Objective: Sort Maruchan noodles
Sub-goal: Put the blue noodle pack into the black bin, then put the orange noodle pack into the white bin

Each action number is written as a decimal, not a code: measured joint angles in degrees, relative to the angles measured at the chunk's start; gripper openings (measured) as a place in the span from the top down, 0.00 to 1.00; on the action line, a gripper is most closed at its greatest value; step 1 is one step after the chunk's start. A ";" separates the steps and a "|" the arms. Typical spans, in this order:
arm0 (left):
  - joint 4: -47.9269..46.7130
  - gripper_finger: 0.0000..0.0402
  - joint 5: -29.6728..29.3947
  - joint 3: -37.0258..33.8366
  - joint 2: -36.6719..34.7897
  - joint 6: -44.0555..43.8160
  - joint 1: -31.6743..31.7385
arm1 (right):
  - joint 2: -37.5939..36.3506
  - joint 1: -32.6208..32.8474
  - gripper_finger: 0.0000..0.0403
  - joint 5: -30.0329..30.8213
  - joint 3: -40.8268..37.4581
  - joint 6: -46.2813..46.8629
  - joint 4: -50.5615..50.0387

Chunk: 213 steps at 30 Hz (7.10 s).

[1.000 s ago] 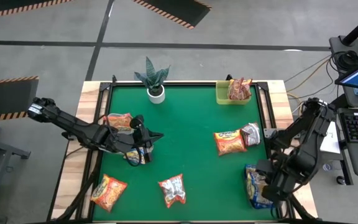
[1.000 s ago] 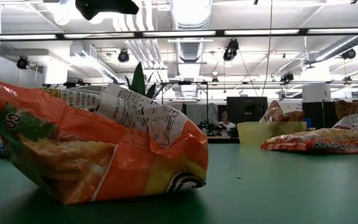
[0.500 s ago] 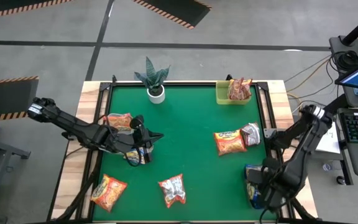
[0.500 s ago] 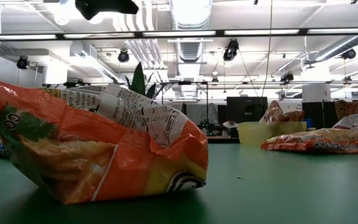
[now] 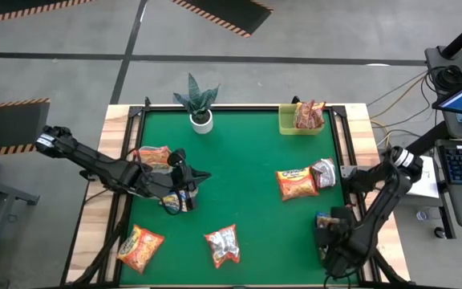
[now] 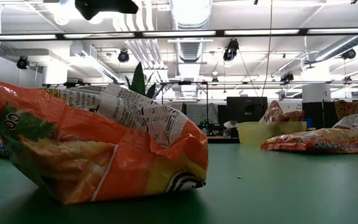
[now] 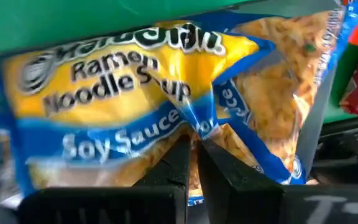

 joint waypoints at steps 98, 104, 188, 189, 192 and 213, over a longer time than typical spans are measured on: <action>1.68 1.00 0.02 -0.44 0.00 -1.09 -0.13 | -9.79 -19.41 0.96 26.09 -3.91 12.08 2.32; 1.86 1.00 0.02 -1.11 0.00 -1.31 -0.13 | -9.79 -31.46 0.96 25.95 -7.42 0.28 2.52; -10.19 1.00 11.18 2.20 30.26 -5.32 1.42 | 4.03 -48.38 0.90 14.98 -26.35 -16.78 92.20; -11.78 1.00 9.89 2.53 29.30 -4.01 1.44 | 4.11 -48.76 0.88 14.96 -25.90 -17.47 92.23; -16.15 1.00 8.65 2.89 27.30 -2.02 2.02 | 3.75 -50.24 0.84 14.88 -25.22 -19.58 92.39; -2.43 1.00 14.57 -1.92 27.08 -1.99 2.70 | 2.06 -59.18 0.23 19.71 -24.34 -20.10 94.44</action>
